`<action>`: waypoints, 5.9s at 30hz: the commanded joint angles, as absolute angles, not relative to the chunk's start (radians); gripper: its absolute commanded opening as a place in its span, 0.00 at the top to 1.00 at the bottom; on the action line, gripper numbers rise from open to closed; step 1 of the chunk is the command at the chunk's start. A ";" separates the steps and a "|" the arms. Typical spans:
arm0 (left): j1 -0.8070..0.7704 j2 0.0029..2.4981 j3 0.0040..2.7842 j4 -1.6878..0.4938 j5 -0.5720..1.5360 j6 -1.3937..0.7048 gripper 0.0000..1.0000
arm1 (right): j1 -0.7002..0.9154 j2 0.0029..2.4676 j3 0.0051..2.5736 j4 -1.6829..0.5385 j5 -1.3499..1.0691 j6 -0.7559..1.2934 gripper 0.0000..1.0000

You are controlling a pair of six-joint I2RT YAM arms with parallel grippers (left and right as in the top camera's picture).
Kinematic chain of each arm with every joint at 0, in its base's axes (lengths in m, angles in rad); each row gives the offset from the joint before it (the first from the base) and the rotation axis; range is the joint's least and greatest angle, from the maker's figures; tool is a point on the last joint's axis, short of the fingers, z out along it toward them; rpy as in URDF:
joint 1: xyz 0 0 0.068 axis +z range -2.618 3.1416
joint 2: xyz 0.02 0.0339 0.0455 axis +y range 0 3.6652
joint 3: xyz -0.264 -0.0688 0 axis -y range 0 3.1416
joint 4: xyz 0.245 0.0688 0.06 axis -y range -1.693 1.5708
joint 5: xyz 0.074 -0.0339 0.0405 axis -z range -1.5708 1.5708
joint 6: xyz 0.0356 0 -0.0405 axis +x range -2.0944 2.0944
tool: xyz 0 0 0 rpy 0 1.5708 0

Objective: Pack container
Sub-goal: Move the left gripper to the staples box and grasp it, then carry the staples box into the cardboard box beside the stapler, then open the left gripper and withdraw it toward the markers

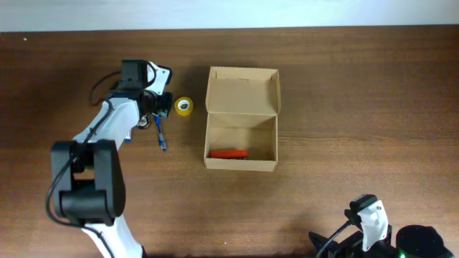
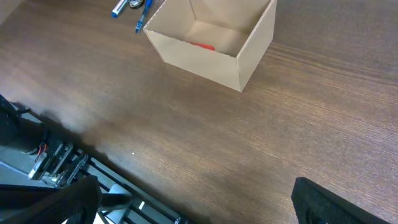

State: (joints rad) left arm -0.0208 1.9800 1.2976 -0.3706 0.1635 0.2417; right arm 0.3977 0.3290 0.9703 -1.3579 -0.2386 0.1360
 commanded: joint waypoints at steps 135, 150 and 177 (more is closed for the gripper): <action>-0.796 1.694 1.442 -0.629 -0.142 -0.476 0.57 | 0.391 0.327 0.971 -1.356 -0.252 0.144 0.01; -0.667 1.394 1.443 -0.808 -0.606 -0.472 0.56 | 0.391 0.327 0.971 -1.356 -0.252 0.144 0.01; -0.056 1.437 1.315 -0.831 -0.135 -0.113 0.40 | 0.391 0.327 0.971 -1.356 -0.252 0.144 0.01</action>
